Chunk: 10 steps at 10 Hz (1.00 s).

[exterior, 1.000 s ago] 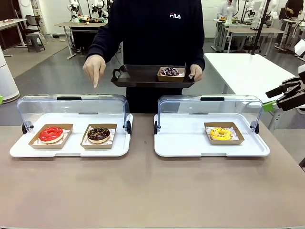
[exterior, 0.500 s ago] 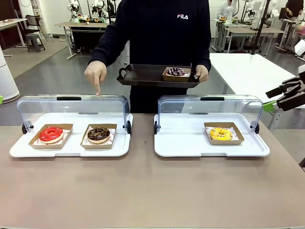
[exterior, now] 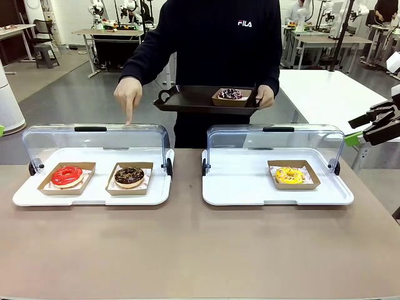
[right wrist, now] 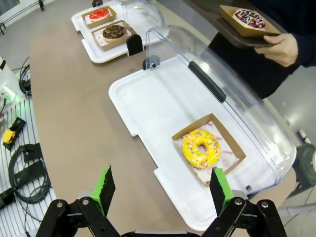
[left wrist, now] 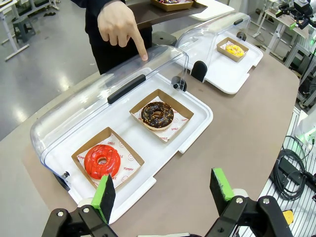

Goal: Provide the desired donut to the person.
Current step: Pick up and lift the Paper togo box containing the Donut pointed at by the person.

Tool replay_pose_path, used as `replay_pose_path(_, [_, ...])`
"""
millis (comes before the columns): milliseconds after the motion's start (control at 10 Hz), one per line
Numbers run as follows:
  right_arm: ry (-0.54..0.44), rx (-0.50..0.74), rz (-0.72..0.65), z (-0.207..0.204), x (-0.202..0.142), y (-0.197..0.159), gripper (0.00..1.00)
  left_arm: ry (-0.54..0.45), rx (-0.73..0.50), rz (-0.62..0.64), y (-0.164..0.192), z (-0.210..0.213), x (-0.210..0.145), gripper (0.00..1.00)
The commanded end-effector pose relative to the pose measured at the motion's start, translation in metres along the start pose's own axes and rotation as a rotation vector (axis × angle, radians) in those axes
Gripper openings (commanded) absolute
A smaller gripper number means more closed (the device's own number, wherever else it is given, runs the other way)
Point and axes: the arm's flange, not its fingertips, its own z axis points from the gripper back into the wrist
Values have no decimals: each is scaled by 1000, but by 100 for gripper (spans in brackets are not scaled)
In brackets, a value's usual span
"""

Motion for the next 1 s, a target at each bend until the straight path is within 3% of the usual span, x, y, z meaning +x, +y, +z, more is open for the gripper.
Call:
replay_pose_path(0, [-6,10,12,1,-2,0,100,-13,-14,-16,2,0,-2,100])
replay_pose_path(400, [-6,10,12,1,-2,0,100,0,0,0,0,0,0,100])
replay_pose_path(600, [-6,10,12,1,-2,0,100,204,-113,-151,-33,-83,25,100])
replay_pose_path(900, [-6,10,12,1,-2,0,100,409,-170,-255,-45,-193,10,100])
